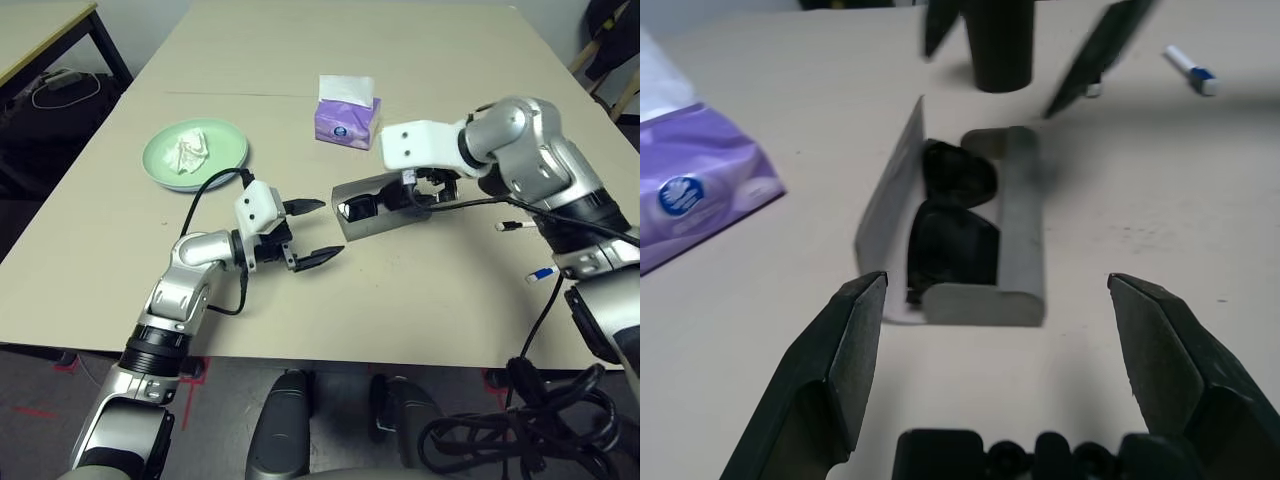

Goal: Organize and tidy the items on the table.

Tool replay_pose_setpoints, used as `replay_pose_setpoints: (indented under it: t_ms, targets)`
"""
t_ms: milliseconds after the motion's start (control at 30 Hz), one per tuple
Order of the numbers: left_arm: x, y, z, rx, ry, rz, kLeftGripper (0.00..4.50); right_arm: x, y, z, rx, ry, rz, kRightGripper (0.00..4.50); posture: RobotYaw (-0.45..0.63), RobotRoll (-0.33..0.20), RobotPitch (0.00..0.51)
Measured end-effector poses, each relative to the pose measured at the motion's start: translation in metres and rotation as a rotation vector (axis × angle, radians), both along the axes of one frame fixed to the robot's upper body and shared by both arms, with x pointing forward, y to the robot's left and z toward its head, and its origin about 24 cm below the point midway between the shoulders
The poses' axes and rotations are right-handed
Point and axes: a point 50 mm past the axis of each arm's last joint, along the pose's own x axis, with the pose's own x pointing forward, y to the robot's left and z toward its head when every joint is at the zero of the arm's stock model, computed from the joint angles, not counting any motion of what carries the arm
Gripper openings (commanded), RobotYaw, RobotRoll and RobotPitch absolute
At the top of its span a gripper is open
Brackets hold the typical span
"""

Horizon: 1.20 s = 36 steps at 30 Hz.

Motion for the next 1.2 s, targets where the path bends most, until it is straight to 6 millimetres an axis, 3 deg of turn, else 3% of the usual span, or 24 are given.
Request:
replay_pose_setpoints:
  t_ms: [67, 233, 367, 467, 667, 933, 1100, 1200]
  targets:
    - [0.004, 0.004, -0.001, 0.004, 0.000, 0.021, 4.50, -0.007, -0.004, -0.013, 0.131, 0.052, -0.029, 4.47, 0.07, 0.000, 0.118]
    - [0.012, 0.007, 0.003, -0.004, -0.020, 0.029, 4.50, -0.021, -0.039, -0.057, 0.347, 0.071, -0.222, 4.47, 0.05, 0.000, 0.132]
    - [0.014, 0.010, 0.000, 0.001, -0.009, 0.019, 4.50, -0.032, -0.041, -0.080, 0.560, 0.032, -0.252, 4.47, 0.07, 0.000, 0.140]
    - [0.016, 0.012, 0.002, 0.000, -0.019, 0.023, 4.50, -0.041, -0.045, -0.087, 0.710, -0.008, -0.249, 4.47, 0.08, 0.000, 0.146]
    - [0.019, 0.025, 0.005, -0.034, -0.042, 0.085, 4.50, -0.058, -0.058, -0.094, 0.843, -0.073, -0.223, 4.47, 0.09, 0.000, 0.158]
    - [0.026, 0.033, -0.003, -0.070, -0.019, 0.139, 4.50, -0.063, -0.076, -0.111, 0.841, -0.042, -0.236, 4.47, 0.08, 0.000, 0.163]
    - [0.037, 0.036, 0.002, -0.098, -0.024, 0.165, 4.50, -0.064, -0.084, -0.108, 0.832, -0.041, -0.241, 4.47, 0.05, 0.000, 0.161]
    - [0.041, 0.036, 0.000, -0.113, -0.009, 0.165, 3.91, -0.066, -0.086, -0.108, 0.833, -0.042, -0.247, 4.50, 0.04, 0.000, 0.162]
